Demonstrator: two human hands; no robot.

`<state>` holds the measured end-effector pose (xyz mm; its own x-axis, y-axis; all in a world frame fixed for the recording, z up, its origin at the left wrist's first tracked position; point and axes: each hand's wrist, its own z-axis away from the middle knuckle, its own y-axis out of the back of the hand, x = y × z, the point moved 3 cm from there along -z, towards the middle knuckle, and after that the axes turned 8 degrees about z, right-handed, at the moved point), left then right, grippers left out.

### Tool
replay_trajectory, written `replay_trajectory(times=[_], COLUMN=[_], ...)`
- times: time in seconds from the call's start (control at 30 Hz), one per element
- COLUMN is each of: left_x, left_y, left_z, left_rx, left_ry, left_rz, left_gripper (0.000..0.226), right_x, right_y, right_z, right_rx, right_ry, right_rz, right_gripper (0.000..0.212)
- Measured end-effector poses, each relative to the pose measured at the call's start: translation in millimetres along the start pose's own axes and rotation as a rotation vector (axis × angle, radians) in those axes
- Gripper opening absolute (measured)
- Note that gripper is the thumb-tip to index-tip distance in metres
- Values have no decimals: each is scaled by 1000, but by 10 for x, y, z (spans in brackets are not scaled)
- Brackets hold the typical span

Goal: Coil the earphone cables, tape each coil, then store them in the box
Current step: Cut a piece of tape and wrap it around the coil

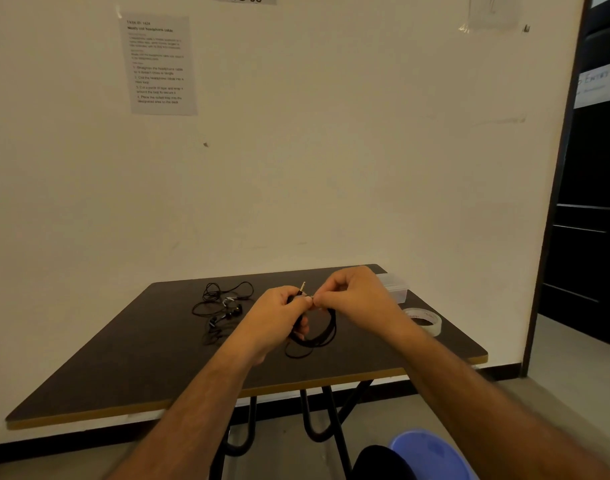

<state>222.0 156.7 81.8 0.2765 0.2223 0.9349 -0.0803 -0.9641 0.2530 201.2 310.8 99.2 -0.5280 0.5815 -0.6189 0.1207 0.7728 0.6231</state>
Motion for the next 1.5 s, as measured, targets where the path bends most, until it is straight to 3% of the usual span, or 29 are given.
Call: replay_trajectory(times=[0.13,0.33,0.53,0.7,0.9,1.07,1.13,1.2,1.27,1.4,1.5], left_x=[-28,-16,-26,-16,-58,-73,-87,-107,-127,-117,-100], left_y=[6,-32,-72,-87,-57,-33,-24,-12,-9,-49,-58], left_z=[-6,-3,29,32,15,-5,-17,-32,-43,-53,-57], left_rx=[4,-10,-79,-129,-119,-76,-41,-3,25,33,37], left_ry=[-83,-213,-274,-243,-204,-98,-54,-20,5,22,2], left_rz=[-175,-474,-455,-295,-281,-66,8,32,34,46,22], left_gripper=[20,21,19,20,23,24,24,23,23,23,23], right_x=[106,255,377,458,436,469,471,428,333,91,-13], right_y=[0,-23,-17,-28,-71,-29,8,66,93,42,6], right_z=[-21,-67,-68,-38,-55,-63,-65,-69,-44,19,18], right_rx=[-101,-414,-636,-660,-658,-522,-330,-56,101,101,42], right_ry=[-238,-473,-412,-331,-295,-243,-192,-51,108,342,354], right_rz=[-287,-499,-705,-801,-742,-838,-686,-388,-98,423,569], right_gripper=[13,7,10,2,8,18,18,12,8,23,25])
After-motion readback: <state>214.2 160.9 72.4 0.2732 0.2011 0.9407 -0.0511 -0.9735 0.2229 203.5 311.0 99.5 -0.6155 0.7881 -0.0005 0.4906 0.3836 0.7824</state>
